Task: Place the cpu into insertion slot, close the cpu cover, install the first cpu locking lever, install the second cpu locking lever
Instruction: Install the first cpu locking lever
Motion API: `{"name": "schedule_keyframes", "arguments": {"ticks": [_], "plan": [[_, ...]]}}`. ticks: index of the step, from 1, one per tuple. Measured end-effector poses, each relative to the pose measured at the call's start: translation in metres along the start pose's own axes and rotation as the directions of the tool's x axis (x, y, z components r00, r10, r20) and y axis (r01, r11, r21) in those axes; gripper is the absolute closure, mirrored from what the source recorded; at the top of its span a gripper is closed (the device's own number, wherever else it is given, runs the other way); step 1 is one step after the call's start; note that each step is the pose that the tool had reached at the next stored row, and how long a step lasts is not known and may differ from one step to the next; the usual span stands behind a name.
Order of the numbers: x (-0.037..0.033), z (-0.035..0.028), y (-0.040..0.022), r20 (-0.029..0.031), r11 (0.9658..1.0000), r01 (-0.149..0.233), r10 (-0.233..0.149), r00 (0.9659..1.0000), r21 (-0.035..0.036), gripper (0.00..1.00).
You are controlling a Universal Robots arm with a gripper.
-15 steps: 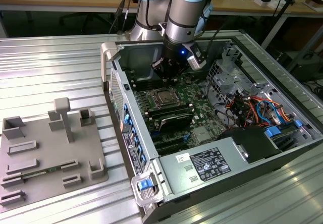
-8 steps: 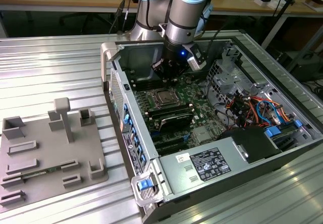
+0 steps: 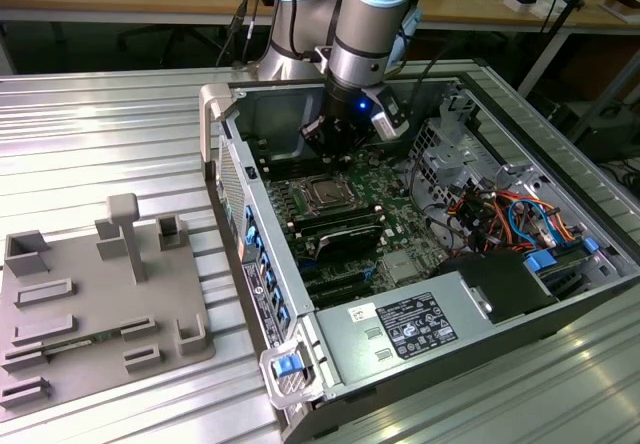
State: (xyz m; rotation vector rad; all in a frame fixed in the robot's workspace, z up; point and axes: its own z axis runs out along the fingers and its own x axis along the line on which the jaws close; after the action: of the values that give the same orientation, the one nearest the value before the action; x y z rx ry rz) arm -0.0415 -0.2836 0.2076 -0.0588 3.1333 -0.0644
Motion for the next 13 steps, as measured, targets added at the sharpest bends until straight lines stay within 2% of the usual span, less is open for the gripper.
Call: {"name": "schedule_keyframes", "arguments": {"ticks": [7,13], "plan": [[-0.0001,-0.0001,-0.0002,0.0005,1.0,0.0,0.0,1.0,-0.0008,0.89],[0.0001,0.0002,-0.0059,0.0004,1.0,0.0,0.0,1.0,-0.0005,0.89]]}}
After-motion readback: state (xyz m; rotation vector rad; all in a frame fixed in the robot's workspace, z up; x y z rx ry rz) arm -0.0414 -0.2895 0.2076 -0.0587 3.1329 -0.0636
